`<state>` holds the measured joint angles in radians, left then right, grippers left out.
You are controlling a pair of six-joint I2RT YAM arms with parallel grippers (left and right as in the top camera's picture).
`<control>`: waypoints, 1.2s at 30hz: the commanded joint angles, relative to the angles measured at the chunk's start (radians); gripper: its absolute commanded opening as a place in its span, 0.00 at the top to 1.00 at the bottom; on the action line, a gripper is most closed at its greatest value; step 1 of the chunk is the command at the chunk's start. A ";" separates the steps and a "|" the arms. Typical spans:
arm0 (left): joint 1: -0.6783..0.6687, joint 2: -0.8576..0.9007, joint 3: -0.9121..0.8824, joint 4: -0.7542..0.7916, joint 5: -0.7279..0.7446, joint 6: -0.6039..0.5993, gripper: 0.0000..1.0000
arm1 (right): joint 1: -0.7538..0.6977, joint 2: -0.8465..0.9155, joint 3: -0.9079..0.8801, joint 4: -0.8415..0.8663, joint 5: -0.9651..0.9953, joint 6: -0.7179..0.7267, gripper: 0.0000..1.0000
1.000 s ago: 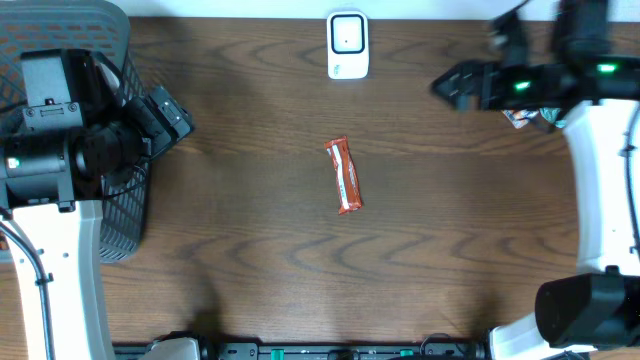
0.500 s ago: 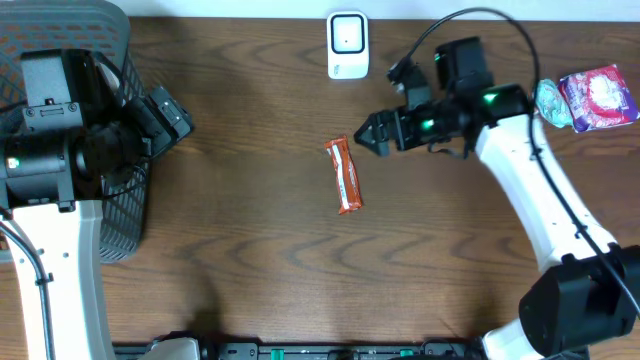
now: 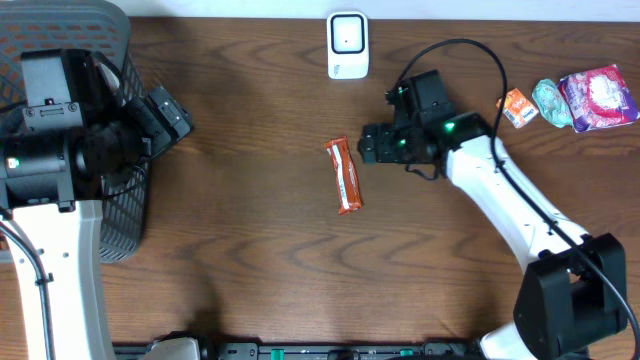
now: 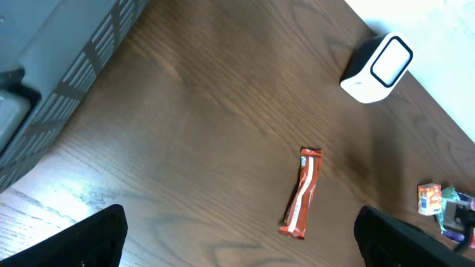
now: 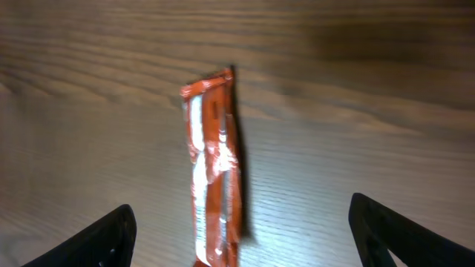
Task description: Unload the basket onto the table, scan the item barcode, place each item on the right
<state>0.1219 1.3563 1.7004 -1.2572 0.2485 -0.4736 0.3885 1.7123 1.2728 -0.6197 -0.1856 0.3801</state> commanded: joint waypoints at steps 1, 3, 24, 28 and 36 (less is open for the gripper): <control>0.004 -0.002 0.003 -0.004 -0.011 0.009 0.02 | 0.040 0.021 -0.076 0.079 0.002 0.082 0.13; 0.004 -0.002 0.003 -0.004 -0.011 0.009 0.02 | 0.053 0.050 -0.113 0.123 -0.017 0.110 0.13; 0.004 -0.002 0.003 -0.003 -0.011 0.009 0.02 | 0.078 0.302 -0.135 0.258 -0.189 0.172 0.96; 0.004 -0.002 0.003 -0.004 -0.011 0.009 0.02 | 0.074 0.294 -0.105 0.234 -0.117 0.130 0.99; 0.004 -0.002 0.003 -0.004 -0.011 0.009 0.02 | 0.103 0.284 0.157 -0.134 0.262 0.089 0.99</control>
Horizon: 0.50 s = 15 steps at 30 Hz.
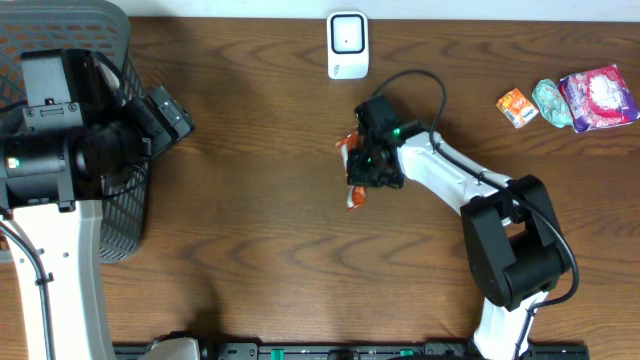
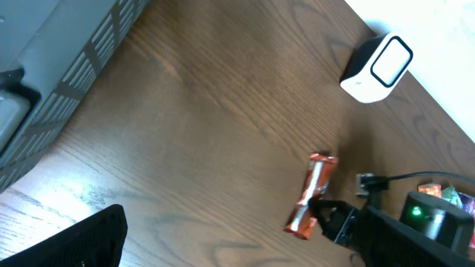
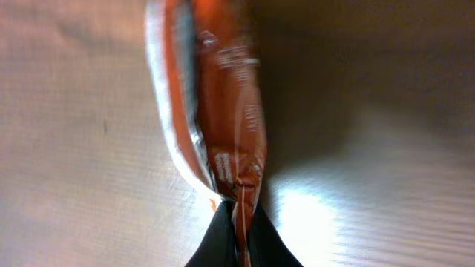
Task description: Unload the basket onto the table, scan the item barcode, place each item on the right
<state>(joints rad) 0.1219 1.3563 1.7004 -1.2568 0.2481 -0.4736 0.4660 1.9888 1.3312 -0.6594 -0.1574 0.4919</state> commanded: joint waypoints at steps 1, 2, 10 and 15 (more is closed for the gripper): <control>0.004 -0.002 0.003 -0.004 -0.010 0.009 0.02 | 0.031 0.007 0.122 -0.131 0.276 -0.026 0.99; 0.004 -0.002 0.003 -0.004 -0.010 0.009 0.02 | 0.040 0.007 0.150 -0.182 0.351 -0.026 0.99; 0.004 -0.002 0.003 -0.004 -0.010 0.009 0.02 | 0.081 0.007 0.202 -0.369 0.772 -0.026 0.99; 0.004 -0.002 0.003 -0.004 -0.010 0.010 0.02 | 0.088 0.007 0.205 -0.449 0.976 -0.026 0.99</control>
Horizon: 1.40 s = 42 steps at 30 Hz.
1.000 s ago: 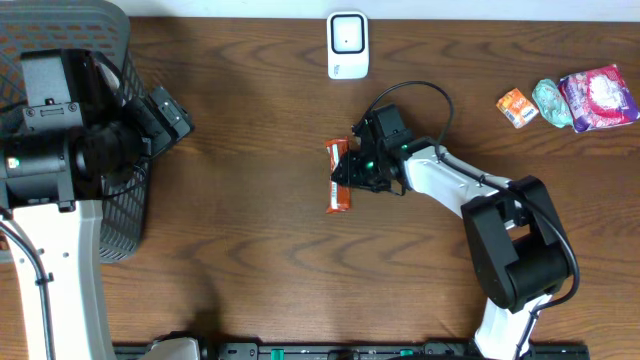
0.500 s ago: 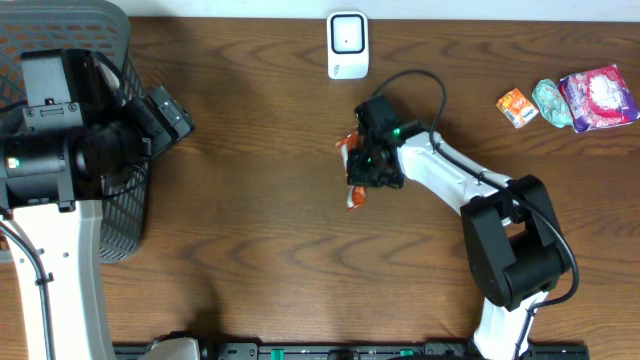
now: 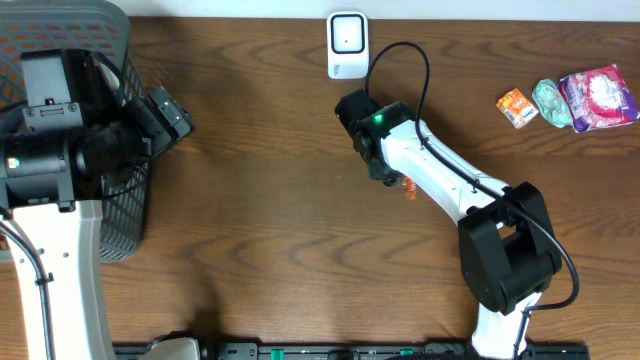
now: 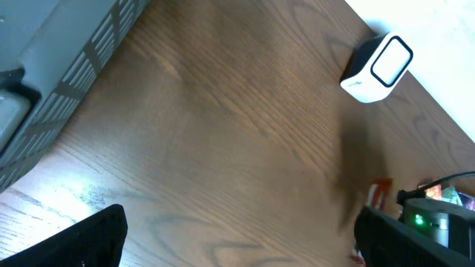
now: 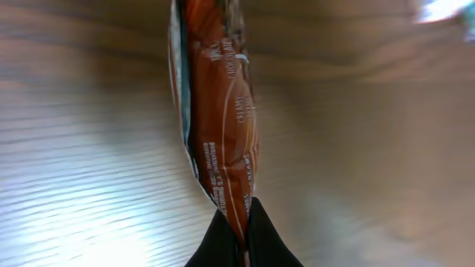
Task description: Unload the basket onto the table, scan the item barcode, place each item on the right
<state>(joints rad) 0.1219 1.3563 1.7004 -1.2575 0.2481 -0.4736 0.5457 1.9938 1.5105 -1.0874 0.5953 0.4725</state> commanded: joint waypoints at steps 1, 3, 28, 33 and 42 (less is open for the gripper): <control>0.004 -0.002 0.003 -0.003 -0.010 0.009 0.02 | 0.011 0.002 0.026 -0.035 0.253 -0.007 0.99; 0.004 -0.002 0.003 -0.003 -0.011 0.009 0.02 | 0.018 0.002 0.026 -0.058 0.276 -0.007 0.99; 0.004 -0.002 0.003 -0.003 -0.010 0.009 0.02 | 0.085 0.009 -0.143 0.161 0.056 0.002 0.99; 0.004 -0.002 0.003 -0.003 -0.010 0.009 0.02 | 0.150 0.010 -0.175 0.229 -0.006 0.006 0.87; 0.004 -0.002 0.003 -0.003 -0.010 0.009 0.02 | 0.241 0.009 -0.066 0.217 -0.194 0.005 0.62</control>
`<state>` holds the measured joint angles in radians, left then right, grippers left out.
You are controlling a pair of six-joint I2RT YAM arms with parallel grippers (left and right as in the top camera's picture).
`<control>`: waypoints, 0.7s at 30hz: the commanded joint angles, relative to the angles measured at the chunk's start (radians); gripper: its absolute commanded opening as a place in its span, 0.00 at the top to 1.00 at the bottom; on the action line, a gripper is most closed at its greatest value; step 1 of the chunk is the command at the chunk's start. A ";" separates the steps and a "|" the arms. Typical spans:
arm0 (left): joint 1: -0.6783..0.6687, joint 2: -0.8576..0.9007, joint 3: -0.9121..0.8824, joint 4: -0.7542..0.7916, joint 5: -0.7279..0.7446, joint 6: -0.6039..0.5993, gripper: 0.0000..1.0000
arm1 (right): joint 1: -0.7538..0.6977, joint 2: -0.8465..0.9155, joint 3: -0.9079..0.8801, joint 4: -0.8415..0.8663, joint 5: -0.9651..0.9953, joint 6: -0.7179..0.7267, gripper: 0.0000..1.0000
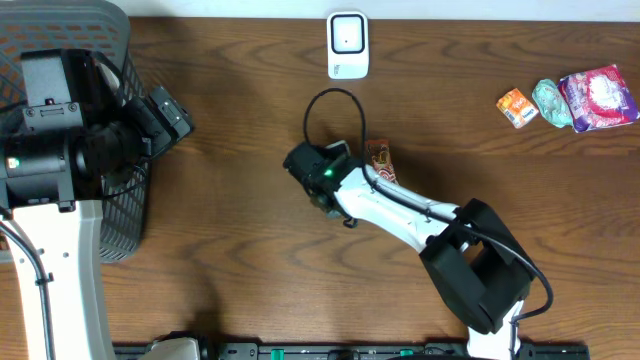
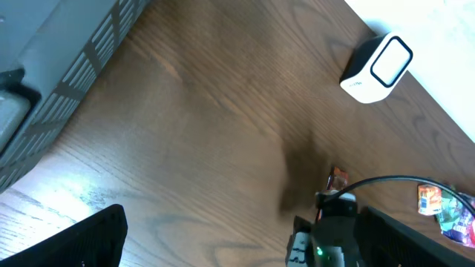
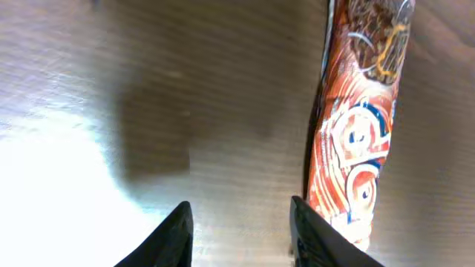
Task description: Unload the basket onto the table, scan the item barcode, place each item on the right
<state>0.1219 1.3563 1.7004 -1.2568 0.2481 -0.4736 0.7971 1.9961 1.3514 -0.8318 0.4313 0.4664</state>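
The orange candy bar [image 1: 380,161] lies flat on the brown table, below the white scanner [image 1: 347,45]. In the right wrist view the candy bar [image 3: 360,126] shows its printed face, just right of my right gripper [image 3: 241,237], which is open with nothing between its fingers [image 3: 178,237]. From overhead, the right gripper [image 1: 305,170] sits just left of the bar. My left gripper [image 1: 165,110] stays at the far left by the basket, open; its view takes in the scanner [image 2: 377,68], the bar [image 2: 338,178] and the right arm [image 2: 326,241].
A grey mesh basket [image 1: 125,215] stands at the left edge under the left arm. At the far right lie an orange packet [image 1: 517,107], a green wrapped item [image 1: 550,102] and a pink packet [image 1: 598,98].
The right gripper was shut on the candy bar and held it off the table. Now it is open, and the bar lies flat on the table beside it. The left arm has not moved.
The bar first lay mid-table with the right gripper open to its right. Then the gripper was shut on the bar's end, then held it raised below the scanner. Now the bar lies a little further right, printed face up, released.
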 commanded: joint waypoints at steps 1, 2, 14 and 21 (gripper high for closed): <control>0.004 -0.002 0.003 -0.004 -0.010 0.009 0.02 | -0.034 0.007 0.162 -0.088 -0.031 0.010 0.61; 0.004 -0.002 0.003 -0.004 -0.010 0.009 0.02 | -0.057 0.007 0.213 -0.126 -0.034 0.002 0.55; 0.004 -0.002 0.003 -0.004 -0.010 0.009 0.02 | -0.364 0.007 0.369 -0.206 -0.291 -0.315 0.01; 0.004 -0.002 0.003 -0.004 -0.010 0.009 0.02 | -0.427 0.007 0.356 -0.214 -0.291 -0.327 0.01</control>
<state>0.1219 1.3563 1.7004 -1.2572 0.2481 -0.4736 0.3859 2.0026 1.7138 -1.0538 0.1543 0.1726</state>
